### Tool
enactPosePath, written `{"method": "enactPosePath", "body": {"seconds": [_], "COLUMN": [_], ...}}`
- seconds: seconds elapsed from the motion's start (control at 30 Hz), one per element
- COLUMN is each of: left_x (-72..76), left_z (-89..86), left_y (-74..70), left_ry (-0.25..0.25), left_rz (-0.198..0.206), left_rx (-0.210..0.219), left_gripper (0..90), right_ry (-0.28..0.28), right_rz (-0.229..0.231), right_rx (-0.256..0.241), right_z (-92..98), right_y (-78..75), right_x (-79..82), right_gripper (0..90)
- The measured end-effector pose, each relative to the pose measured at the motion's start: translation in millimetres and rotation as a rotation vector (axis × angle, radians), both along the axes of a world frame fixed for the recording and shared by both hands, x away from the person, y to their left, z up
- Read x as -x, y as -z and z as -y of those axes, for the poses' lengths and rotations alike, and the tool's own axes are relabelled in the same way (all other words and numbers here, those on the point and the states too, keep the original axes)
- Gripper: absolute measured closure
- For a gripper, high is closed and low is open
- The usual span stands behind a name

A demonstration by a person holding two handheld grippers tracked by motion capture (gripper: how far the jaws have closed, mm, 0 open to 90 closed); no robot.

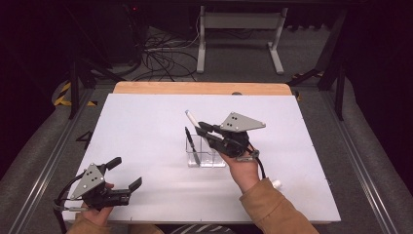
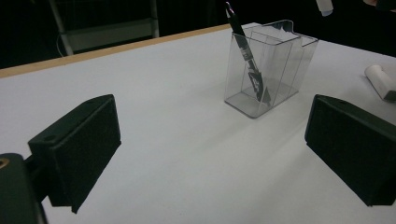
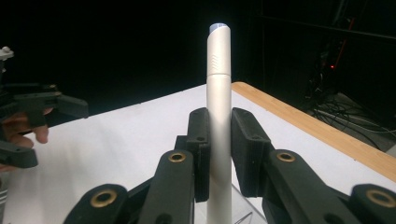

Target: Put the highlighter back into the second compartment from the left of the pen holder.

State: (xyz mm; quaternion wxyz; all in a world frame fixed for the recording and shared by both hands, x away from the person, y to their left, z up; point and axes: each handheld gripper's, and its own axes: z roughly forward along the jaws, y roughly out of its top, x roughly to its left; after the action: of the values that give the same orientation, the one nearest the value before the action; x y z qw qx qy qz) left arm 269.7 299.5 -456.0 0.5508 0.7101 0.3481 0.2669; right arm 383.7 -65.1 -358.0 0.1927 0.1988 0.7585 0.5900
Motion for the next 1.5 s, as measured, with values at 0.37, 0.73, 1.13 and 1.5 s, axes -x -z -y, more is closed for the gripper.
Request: {"method": "enactPosePath", "body": {"seconds": [0.37, 0.73, 1.13, 1.5], "left_x": [-0.5, -0.8, -0.9, -1.5], "left_z": [0.2, 0.2, 0.0, 0.5], "left_y": [0.1, 0.2, 0.2, 0.0], "left_ry": [0.004, 0.005, 0.006, 0.010], "left_rz": [0.001, -0.001, -0.001, -0.005], "left_rx": [-0.001, 0.000, 0.001, -0.003], "left_gripper": [4.3, 4.4, 4.4, 4.3], "right_ry": [0.091, 0.120, 0.095, 0.066], "right_rz": [-0.015, -0.042, -0.098, -0.131], "right_rx": [-0.013, 0.012, 0.042, 0.073], "right_z": [2.8, -0.3, -8.9, -16.5], "right_y": [4.4, 10.7, 19.5, 26.3], "right_x": [-14.3, -25.2, -33.1, -34.1], "right_gripper": [78.3, 78.3, 78.2, 78.1]}}
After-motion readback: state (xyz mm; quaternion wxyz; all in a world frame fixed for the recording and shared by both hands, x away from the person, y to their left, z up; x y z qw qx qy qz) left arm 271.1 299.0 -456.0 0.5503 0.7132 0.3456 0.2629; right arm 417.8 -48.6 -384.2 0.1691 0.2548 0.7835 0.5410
